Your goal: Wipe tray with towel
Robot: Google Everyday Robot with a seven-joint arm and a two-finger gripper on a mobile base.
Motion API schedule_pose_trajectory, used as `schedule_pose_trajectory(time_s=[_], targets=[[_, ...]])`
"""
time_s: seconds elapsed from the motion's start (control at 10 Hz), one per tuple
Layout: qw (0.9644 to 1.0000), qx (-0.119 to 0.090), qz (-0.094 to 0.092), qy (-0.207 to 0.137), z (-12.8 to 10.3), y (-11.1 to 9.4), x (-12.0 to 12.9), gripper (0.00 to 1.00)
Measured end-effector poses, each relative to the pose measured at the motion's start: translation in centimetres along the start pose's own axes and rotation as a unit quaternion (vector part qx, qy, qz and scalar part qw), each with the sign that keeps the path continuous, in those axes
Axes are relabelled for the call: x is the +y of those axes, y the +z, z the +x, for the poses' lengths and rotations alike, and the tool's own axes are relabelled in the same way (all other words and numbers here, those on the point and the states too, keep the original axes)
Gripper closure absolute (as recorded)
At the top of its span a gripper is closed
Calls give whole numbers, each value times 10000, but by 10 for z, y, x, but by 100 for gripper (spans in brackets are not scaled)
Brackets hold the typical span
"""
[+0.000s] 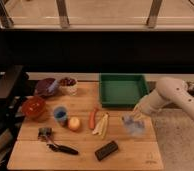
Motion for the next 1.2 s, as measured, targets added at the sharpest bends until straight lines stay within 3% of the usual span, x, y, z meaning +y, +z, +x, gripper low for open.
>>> schedule_pose_trajectory(time_s=[0.1,0.4,0.8,0.9,1.0,1.1,1.2], targets=[[9998,-5,141,134,4,-21,-30,100],[9989,-10,318,338,9,-46,-80,100],[9984,-34,390,417,10,-49,-85,100],[9969,-51,563,541,14,-51,-86,100],[9935,-33,909,682,23,-55,-87,100],[9864,18,1405,857,36,-59,-94,100],[9823,73,1622,939,41,-61,-104,100]])
